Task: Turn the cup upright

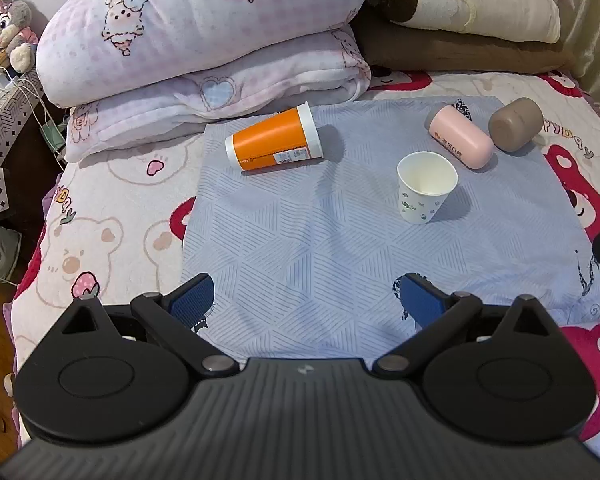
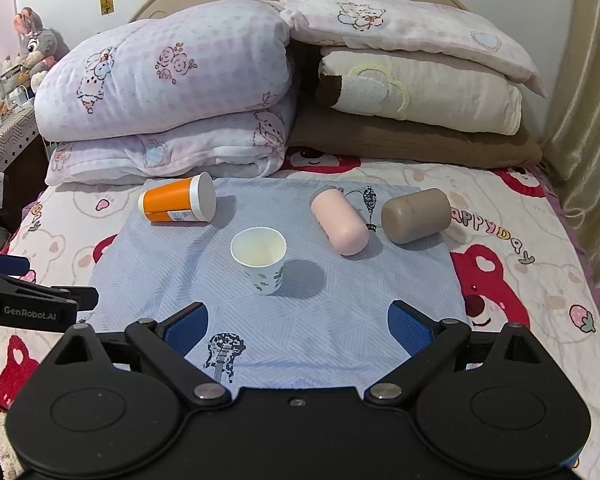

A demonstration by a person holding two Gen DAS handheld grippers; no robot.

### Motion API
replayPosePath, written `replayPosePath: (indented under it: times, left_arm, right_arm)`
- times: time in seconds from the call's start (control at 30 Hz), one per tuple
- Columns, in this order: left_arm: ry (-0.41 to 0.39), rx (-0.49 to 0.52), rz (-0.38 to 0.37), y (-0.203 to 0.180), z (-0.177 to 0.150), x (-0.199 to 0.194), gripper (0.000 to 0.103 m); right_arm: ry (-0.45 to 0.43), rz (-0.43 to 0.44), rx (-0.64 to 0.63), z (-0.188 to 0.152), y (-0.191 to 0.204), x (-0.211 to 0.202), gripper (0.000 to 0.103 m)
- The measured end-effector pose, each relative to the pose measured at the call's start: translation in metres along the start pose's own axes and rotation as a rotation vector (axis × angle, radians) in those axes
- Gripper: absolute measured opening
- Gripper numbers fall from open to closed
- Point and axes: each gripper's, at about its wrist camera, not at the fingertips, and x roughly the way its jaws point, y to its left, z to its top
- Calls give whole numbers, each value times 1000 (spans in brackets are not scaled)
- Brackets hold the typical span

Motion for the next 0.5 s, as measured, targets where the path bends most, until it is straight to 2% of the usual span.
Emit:
replayPosePath:
  times: [0.5]
  left_arm:
    - [-8,-20,-7,8,-1,0,101]
  right_arm:
    - [-7,-17,-9,0,0,-1,98]
